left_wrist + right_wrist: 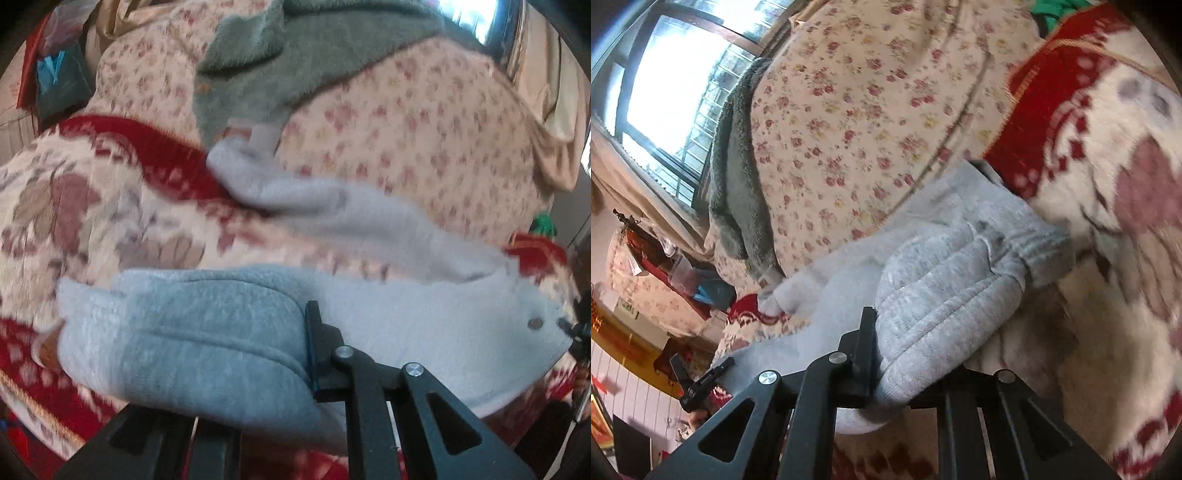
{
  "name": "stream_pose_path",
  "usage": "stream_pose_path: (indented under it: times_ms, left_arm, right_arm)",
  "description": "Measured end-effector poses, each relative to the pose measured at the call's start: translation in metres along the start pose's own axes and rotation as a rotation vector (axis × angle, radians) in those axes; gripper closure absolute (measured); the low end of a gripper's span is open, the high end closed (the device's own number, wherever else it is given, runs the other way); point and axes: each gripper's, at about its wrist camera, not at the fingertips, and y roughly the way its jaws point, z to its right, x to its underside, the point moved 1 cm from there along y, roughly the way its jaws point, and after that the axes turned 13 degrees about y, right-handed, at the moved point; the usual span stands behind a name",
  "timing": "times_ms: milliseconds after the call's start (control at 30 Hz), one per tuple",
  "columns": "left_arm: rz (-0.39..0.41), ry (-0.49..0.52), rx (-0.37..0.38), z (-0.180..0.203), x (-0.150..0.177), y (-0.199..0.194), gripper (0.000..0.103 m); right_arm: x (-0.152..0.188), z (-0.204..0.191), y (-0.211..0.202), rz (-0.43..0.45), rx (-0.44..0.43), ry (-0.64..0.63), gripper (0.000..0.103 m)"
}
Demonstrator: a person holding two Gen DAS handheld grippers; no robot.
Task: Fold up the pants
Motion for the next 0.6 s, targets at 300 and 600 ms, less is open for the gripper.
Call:
stream_pose_path:
  times_ms: [300, 600]
  left_arm:
    - [-0.107, -0.236, -0.02, -0.047, 0.067, 0.014, 0.026]
    - [-0.036, -0.327, -0.044, -0.055, 0.075, -0.011, 0.018]
  right_arm:
    - [0.018, 0.035, 0.016, -0.087, 0.213, 0.011, 0.083]
    - [0.015, 0.013, -0.013, -0.025, 0.36, -0.114, 0.053]
